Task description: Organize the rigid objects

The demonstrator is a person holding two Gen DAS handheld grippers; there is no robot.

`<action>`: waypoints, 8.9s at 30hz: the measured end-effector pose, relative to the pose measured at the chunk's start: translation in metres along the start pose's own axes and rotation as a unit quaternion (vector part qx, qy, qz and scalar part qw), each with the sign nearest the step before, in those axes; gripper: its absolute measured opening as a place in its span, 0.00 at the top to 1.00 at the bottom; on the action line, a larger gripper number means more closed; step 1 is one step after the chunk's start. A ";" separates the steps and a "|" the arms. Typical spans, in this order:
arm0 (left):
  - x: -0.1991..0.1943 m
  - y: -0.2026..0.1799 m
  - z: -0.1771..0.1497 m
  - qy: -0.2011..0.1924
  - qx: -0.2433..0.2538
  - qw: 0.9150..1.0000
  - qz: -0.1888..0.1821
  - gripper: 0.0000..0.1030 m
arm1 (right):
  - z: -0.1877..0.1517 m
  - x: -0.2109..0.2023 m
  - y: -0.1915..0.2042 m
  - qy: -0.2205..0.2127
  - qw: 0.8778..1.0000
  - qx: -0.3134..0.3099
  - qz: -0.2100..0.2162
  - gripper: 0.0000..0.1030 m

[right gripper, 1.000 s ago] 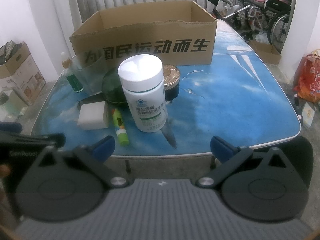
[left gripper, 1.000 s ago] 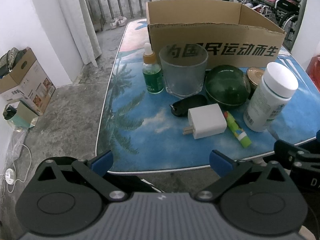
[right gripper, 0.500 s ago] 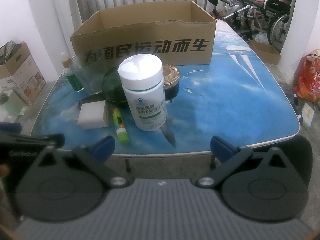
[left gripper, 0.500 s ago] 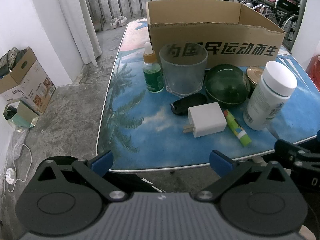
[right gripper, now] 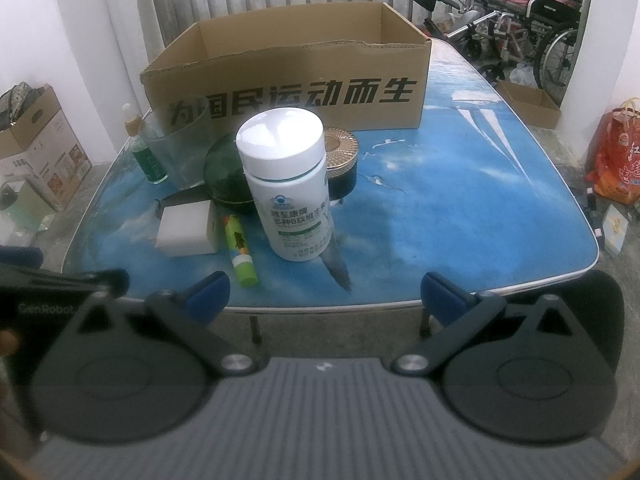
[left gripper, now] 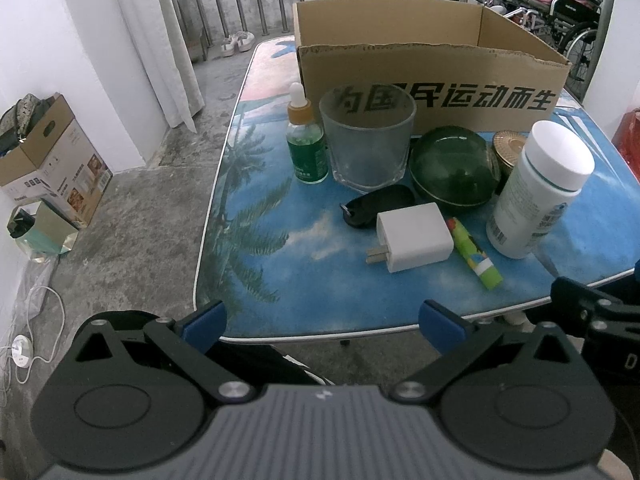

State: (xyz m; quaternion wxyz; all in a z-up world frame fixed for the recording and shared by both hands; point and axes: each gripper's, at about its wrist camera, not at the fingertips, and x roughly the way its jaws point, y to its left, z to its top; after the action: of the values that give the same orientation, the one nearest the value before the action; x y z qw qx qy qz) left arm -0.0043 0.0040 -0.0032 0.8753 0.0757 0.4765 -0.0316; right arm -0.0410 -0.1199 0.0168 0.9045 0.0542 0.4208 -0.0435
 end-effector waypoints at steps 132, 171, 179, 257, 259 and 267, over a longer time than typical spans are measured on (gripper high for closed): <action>-0.018 -0.102 0.047 -0.123 0.171 0.950 -0.232 0.57 | 0.098 -0.003 -0.059 -0.006 0.977 -0.061 0.206 0.46; 0.039 0.000 0.262 -0.139 0.129 0.972 -0.140 0.71 | 0.352 0.080 0.057 -0.008 0.955 -0.113 0.275 0.46; 0.100 0.000 0.294 -0.085 0.147 0.980 -0.105 0.71 | 0.373 0.177 0.060 0.050 0.954 -0.079 0.285 0.46; -0.005 -0.034 0.048 -0.177 0.128 0.972 -0.091 0.15 | 0.130 0.042 -0.049 -0.015 0.959 0.002 0.282 0.23; 0.000 -0.030 0.051 -0.174 0.119 0.974 -0.084 0.19 | 0.136 0.047 -0.036 -0.017 0.958 -0.012 0.287 0.25; 0.020 -0.021 0.055 -0.170 0.099 0.977 -0.078 0.35 | 0.154 0.071 -0.001 -0.003 0.954 -0.042 0.296 0.42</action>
State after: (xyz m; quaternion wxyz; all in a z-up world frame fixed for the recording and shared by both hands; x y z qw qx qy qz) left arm 0.0493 -0.0248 0.0076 0.9265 0.1178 0.3200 -0.1590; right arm 0.1211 -0.1440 0.0607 0.8795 0.1380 0.3851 0.2434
